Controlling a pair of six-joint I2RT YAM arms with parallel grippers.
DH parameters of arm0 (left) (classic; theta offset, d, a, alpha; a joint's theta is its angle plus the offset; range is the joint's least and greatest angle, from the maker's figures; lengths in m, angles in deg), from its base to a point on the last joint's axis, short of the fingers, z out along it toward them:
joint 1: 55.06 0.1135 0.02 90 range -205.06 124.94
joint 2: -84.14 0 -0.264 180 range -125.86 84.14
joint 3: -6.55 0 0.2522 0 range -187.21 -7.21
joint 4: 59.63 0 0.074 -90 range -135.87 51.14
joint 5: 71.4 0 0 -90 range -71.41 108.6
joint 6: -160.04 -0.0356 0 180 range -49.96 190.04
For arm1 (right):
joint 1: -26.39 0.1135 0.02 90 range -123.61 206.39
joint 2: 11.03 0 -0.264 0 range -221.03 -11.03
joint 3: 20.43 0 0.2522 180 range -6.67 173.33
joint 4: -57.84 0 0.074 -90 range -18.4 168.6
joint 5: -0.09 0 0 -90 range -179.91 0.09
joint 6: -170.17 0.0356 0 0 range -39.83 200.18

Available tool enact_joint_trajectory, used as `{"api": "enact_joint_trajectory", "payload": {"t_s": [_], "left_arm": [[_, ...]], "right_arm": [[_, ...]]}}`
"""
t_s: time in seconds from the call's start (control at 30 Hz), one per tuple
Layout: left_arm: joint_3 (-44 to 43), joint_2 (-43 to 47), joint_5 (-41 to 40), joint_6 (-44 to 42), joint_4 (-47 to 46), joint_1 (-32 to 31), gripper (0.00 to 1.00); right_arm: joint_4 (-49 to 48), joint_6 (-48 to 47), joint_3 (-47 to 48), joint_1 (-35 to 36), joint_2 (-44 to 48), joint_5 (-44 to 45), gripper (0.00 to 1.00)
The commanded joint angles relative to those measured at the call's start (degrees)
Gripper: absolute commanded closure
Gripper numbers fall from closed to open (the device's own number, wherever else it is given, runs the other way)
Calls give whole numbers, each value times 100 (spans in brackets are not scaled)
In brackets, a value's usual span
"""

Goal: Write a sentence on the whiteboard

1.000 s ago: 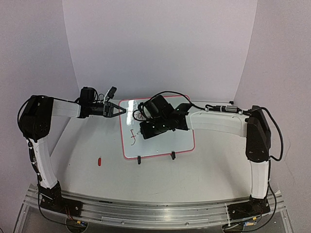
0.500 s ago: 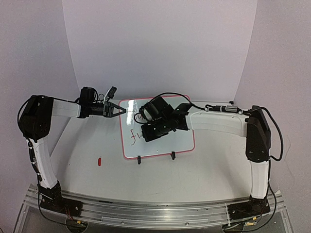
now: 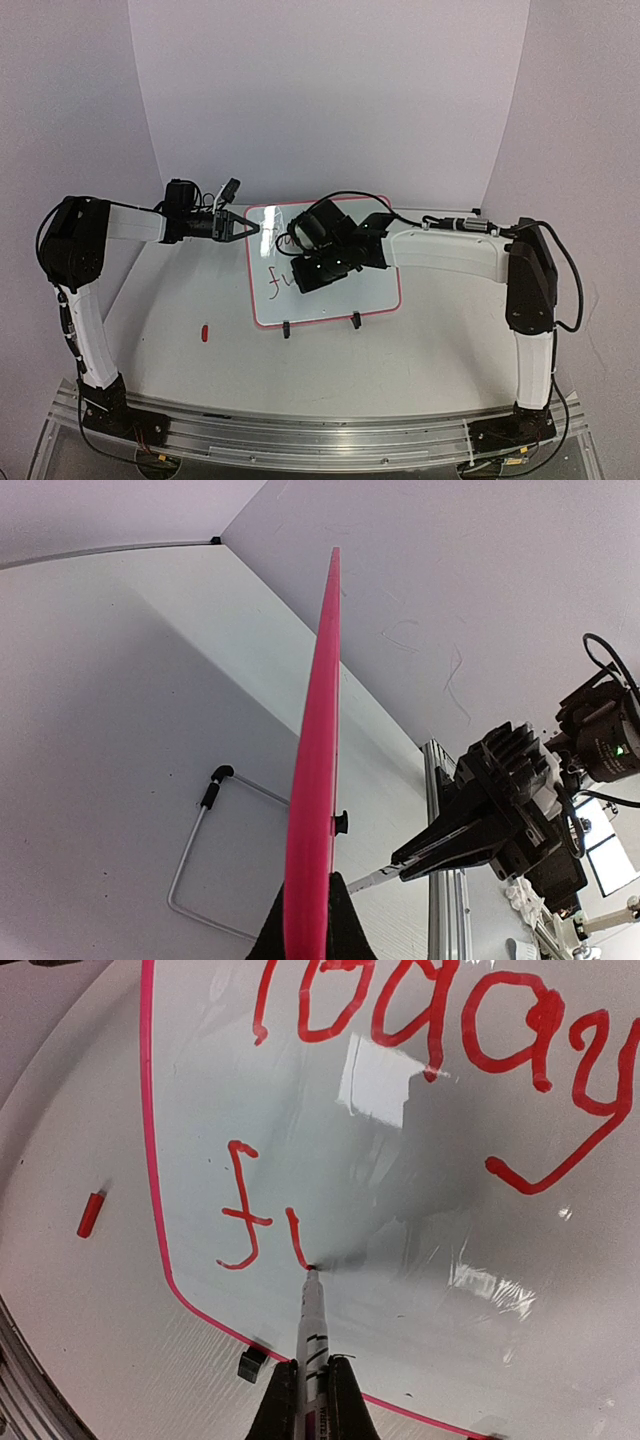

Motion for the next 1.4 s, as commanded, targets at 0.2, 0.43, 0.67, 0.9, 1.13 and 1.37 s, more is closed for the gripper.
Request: {"api": "enact_joint_trajectory", "payload": {"t_s": [0.2, 0.43, 0.67, 0.9, 1.13, 1.37], "left_arm": [[84, -116, -689, -567, 33, -63, 100], [93, -115, -684, -571, 33, -65, 100], [94, -114, -685, -574, 25, -71, 100], [98, -108, -685, -565, 24, -67, 100], [97, -101, -689, -558, 16, -70, 100], [102, -97, -697, -567, 16, -69, 100]], "right_arm": [[-98, -234, 408, -88, -57, 540, 100], [-100, -166, 460, -96, -169, 351, 100], [-67, -76, 250, -92, -93, 354, 100], [99, 9, 128, -92, -64, 243, 100], [185, 42, 87, -97, -64, 204, 100], [240, 114, 41, -94, -81, 156, 100]]}}
